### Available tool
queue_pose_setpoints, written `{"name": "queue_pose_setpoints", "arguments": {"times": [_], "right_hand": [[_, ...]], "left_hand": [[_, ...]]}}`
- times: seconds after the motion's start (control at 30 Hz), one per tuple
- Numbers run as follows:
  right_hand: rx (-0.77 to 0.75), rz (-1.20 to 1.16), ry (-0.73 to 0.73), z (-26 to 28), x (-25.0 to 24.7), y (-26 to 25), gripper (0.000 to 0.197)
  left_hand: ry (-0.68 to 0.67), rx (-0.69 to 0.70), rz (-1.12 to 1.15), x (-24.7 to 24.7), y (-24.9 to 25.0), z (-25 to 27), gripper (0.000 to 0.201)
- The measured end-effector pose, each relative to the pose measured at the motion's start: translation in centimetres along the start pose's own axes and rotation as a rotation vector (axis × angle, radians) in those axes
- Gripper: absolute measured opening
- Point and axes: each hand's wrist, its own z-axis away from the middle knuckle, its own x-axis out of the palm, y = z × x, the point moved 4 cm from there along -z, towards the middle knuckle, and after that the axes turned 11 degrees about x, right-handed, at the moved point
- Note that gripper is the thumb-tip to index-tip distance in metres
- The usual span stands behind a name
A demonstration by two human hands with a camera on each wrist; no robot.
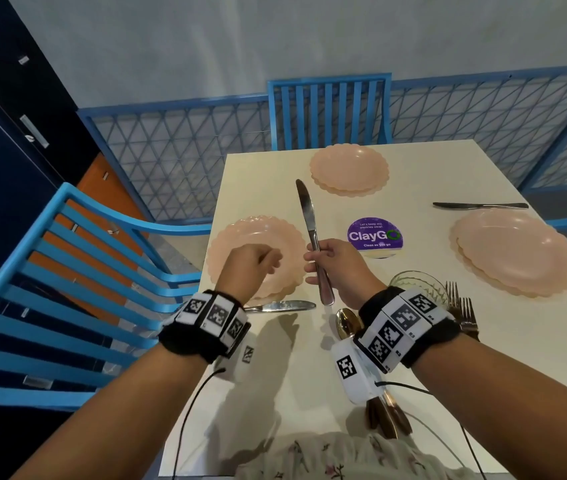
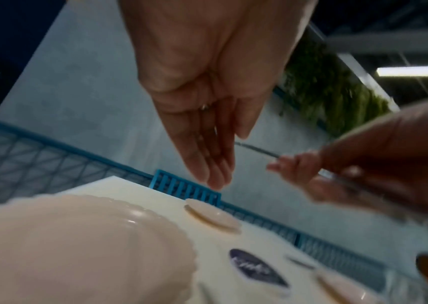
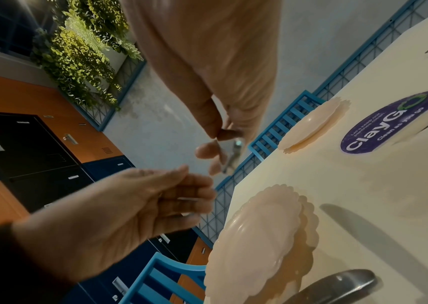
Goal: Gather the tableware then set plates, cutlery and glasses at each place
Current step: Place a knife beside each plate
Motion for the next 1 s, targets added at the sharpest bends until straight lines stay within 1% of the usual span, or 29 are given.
{"name": "queue_pose_setpoints", "arguments": {"times": [0.07, 0.13, 0.2, 0.3, 0.37, 0.43, 0.57, 0.63, 0.67, 0.73, 0.77, 0.87, 1.0], "right_hand": [[-0.035, 0.018, -0.021, 0.3, 0.3, -0.1, 0.016], [-0.069, 0.054, -0.043, 0.7, 0.5, -0.3, 0.018], [-0.09, 0.068, -0.056, 1.1, 0.4, -0.4, 0.018], [-0.093, 0.035, -0.037, 1.4, 0.0, -0.2, 0.026], [-0.081, -0.003, -0.018, 1.6, -0.2, -0.2, 0.026], [-0.068, -0.016, -0.007, 1.8, -0.1, -0.3, 0.021], [-0.07, 0.105, 0.017, 2.1, -0.3, -0.3, 0.019], [-0.071, 0.18, 0.054, 2.6, -0.7, -0.4, 0.014], [-0.07, 0.173, 0.062, 3.1, -1.0, -0.6, 0.016], [-0.081, 0.092, 0.039, 4.3, -2.0, -1.3, 0.025], [-0.104, 0.034, 0.013, 5.1, -2.5, -1.9, 0.025], [-0.183, -0.137, -0.046, 8.0, -4.7, -4.3, 0.02], [-0.298, -0.253, -0.028, 12.0, -8.3, -6.6, 0.019]], "left_hand": [[-0.052, -0.101, 0.276, 0.8, 1.2, -0.9, 0.027], [-0.101, -0.15, 0.484, 1.7, 2.2, -1.1, 0.027], [-0.131, -0.149, 0.597, 2.4, 2.7, -1.3, 0.024], [-0.142, -0.148, 0.679, 3.0, 3.2, -1.7, 0.019], [-0.142, -0.153, 0.702, 3.2, 3.5, -2.0, 0.019], [-0.124, -0.151, 0.728, 3.2, 4.0, -2.4, 0.021], [-0.055, -0.134, 0.721, 2.4, 5.1, -3.6, 0.024], [-0.034, -0.105, 0.68, 1.6, 5.4, -4.3, 0.022], [-0.025, -0.084, 0.656, 1.2, 5.5, -4.7, 0.022], [-0.011, -0.023, 0.622, 0.4, 5.6, -5.5, 0.024], [-0.007, 0.012, 0.592, 0.1, 5.5, -6.0, 0.027], [-0.013, 0.06, 0.533, -0.6, 5.3, -7.2, 0.032], [-0.055, 0.087, 0.514, -0.9, 5.2, -8.7, 0.039]]}}
